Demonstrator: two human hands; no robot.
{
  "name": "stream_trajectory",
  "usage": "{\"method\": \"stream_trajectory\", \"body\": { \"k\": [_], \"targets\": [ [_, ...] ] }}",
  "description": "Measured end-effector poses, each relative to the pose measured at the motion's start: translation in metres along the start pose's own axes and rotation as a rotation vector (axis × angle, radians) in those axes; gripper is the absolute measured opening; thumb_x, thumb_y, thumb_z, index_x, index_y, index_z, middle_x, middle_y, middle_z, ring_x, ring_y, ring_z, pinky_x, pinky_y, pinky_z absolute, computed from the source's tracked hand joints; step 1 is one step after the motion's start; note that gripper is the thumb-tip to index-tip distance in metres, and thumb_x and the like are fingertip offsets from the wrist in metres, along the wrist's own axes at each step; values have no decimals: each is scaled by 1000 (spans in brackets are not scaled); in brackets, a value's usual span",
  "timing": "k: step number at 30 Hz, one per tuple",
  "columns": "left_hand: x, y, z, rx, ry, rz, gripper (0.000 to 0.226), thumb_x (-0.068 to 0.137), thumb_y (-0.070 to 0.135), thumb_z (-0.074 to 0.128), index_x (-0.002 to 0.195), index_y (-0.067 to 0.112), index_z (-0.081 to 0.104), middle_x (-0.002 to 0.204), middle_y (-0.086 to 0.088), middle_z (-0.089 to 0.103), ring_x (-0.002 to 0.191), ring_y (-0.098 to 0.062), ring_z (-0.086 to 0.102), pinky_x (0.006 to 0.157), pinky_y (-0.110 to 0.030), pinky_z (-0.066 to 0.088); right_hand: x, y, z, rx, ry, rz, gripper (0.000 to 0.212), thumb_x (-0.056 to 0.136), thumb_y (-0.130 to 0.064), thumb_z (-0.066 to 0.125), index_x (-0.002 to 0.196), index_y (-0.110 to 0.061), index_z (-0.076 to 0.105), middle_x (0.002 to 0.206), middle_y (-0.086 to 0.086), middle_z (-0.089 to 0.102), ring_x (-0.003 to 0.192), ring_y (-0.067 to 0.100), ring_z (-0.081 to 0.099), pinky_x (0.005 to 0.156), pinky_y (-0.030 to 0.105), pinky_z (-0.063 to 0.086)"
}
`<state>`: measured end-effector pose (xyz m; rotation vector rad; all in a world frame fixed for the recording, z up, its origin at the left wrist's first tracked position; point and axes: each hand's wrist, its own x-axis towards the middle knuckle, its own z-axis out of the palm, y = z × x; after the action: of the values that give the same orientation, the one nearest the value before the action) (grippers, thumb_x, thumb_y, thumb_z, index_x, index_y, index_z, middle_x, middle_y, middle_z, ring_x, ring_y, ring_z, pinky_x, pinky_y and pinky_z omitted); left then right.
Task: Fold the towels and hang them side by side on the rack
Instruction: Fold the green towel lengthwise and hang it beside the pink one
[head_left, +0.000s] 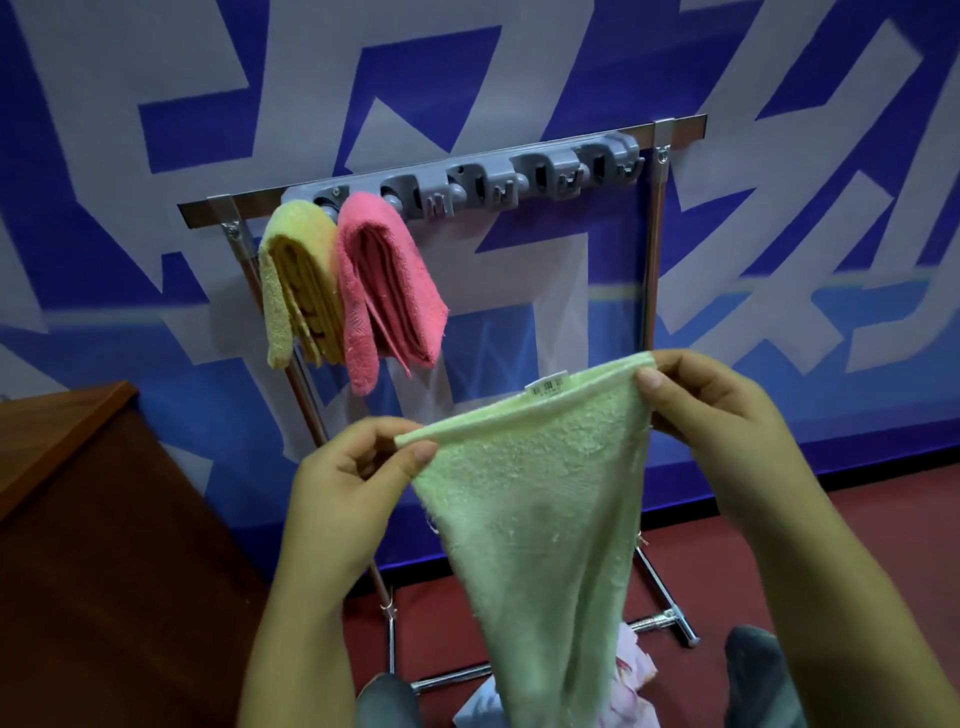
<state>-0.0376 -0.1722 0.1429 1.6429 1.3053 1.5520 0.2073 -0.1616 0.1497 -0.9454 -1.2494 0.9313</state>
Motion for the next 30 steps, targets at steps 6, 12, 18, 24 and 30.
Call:
{"method": "stream_trajectory", "body": {
  "k": [6, 12, 18, 24, 30],
  "targets": [
    [-6, 29, -18, -374, -59, 36, 34, 47, 50, 85, 65, 25, 69, 61, 9, 63, 58, -2, 58, 55, -12, 48, -9, -34, -5, 286, -192, -73, 16, 66, -27, 60, 70, -18, 73, 59, -5, 64, 51, 6, 57, 52, 14, 48],
    [-2, 21, -11, -647, -76, -214, 41, 46, 45, 87, 67, 19, 63, 65, -2, 64, 58, -11, 60, 54, -18, 51, -4, -30, 5, 399, -242, 108, 14, 69, -25, 60, 67, -14, 70, 45, -8, 45, 39, 1, 39, 41, 11, 37],
    [6, 0, 18, -571, 121, -441, 14, 78, 23, 60, 73, 11, 56, 53, 0, 59, 48, -10, 52, 44, -18, 42, 8, 1, 25, 289, 1, 314, 24, 94, -6, 47, 72, -5, 57, 40, -5, 54, 38, 3, 53, 42, 16, 47],
    [-2, 10, 41, -571, -5, -442, 16, 88, 11, 54, 74, 5, 53, 67, -11, 65, 58, -15, 64, 52, -26, 55, 5, 18, 39, 127, 146, 239, 21, 91, -15, 57, 73, -15, 66, 74, 5, 70, 74, 21, 67, 67, 38, 57],
    [-9, 23, 60, -483, -70, -371, 16, 88, 10, 56, 84, -5, 56, 75, -20, 64, 70, -24, 66, 63, -32, 60, -11, 9, 53, -42, 84, 48, 13, 89, -15, 60, 80, -16, 69, 78, 4, 72, 75, 17, 67, 71, 35, 54]
  ]
}}
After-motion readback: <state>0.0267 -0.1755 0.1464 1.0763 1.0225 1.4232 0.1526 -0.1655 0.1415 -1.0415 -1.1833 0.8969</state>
